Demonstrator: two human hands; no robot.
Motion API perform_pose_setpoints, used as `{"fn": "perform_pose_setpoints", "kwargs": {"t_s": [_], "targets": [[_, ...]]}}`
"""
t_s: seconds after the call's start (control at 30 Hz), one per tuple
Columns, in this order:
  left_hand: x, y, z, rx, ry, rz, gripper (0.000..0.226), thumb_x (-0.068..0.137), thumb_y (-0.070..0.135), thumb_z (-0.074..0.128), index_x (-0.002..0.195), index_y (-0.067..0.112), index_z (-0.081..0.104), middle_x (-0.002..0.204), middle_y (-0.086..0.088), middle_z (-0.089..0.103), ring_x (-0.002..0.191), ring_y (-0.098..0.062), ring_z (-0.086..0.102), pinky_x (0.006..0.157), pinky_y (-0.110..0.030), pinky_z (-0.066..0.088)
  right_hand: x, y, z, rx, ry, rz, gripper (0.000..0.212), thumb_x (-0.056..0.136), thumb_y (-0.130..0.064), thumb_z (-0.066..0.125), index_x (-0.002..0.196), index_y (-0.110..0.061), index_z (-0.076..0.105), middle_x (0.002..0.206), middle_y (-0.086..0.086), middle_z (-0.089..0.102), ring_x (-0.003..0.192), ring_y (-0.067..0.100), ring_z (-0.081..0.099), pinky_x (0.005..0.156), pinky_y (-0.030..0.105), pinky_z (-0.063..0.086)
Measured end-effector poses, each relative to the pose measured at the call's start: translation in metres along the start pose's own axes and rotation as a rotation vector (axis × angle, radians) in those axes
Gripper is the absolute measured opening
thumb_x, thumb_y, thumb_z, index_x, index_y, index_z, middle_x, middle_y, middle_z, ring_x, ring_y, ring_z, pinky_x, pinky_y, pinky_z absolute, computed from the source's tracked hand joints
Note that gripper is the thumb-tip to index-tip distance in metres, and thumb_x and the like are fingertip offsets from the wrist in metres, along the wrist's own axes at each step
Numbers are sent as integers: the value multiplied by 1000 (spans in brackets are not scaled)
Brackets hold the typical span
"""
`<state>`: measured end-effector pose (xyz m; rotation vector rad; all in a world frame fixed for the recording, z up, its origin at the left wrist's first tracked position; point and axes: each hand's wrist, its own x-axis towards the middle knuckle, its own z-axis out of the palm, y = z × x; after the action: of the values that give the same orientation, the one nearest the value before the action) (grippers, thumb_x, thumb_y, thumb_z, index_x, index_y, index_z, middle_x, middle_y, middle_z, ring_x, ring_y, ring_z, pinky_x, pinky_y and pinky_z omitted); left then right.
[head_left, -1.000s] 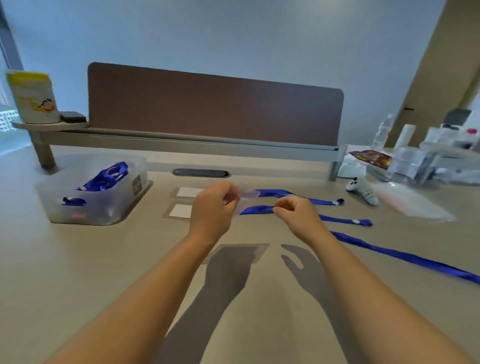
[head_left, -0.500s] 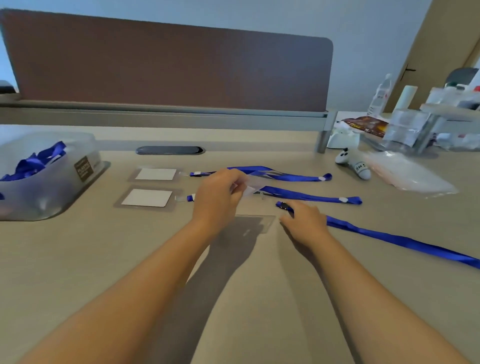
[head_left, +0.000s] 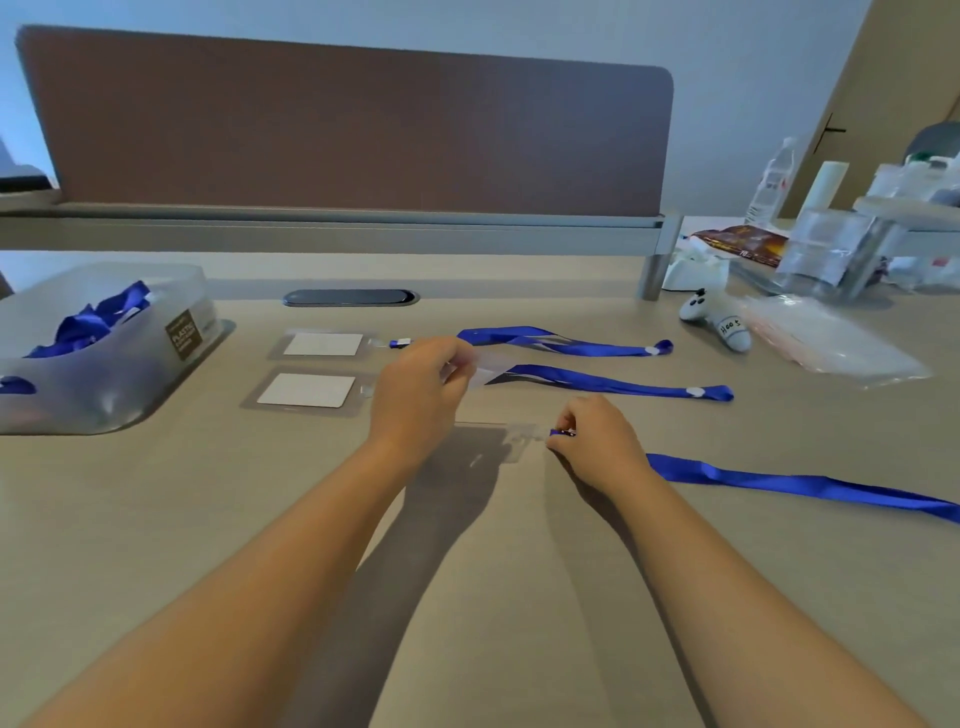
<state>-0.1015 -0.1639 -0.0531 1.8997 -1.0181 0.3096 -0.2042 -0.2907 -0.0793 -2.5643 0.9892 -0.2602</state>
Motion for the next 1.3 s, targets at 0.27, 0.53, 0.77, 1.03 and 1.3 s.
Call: {"fn": "perform_pose_setpoints", "kwargs": {"t_s": [0.27,0.53,0.77,1.03,1.3], "targets": [[0,8,-30,-101,101,-157,8,86,8,54,85,5,61,78,0,56,76,-17,49,61,-17,40,-15,-42,-31,566,83,-50,21,93,-5,41,110,-5,54,95,6,56,63,7,52,57,15,43],[-1,18,-50,-335,86,-342,33,82,3,57,61,24,45,67,1,51,78,-27,54,69,-39,52,-33,-84,-53,623,142,-193,24,91,-19,50,93,0,64,63,-2,50,58,8,45,56,18,38],[-6,17,-59,-237,121,-230,9,83,10,59,79,12,51,83,-7,57,79,-22,56,62,-20,46,-41,-102,-54,701,45,-126,21,89,-20,53,75,-5,57,58,2,47,51,10,40,51,21,35],[-13,16,-70,13,162,-38,11,84,8,57,90,0,60,88,-15,65,78,-17,50,61,-20,40,-43,-115,-55,783,-37,-69,25,90,-18,52,69,-6,59,56,3,45,48,12,35,45,20,33],[-10,15,-81,-274,92,-198,26,84,4,55,110,5,59,107,-17,65,90,-20,56,81,-29,48,-45,-122,-51,938,-125,-70,23,93,-16,47,72,-15,57,64,0,55,51,8,44,47,14,42]]}}
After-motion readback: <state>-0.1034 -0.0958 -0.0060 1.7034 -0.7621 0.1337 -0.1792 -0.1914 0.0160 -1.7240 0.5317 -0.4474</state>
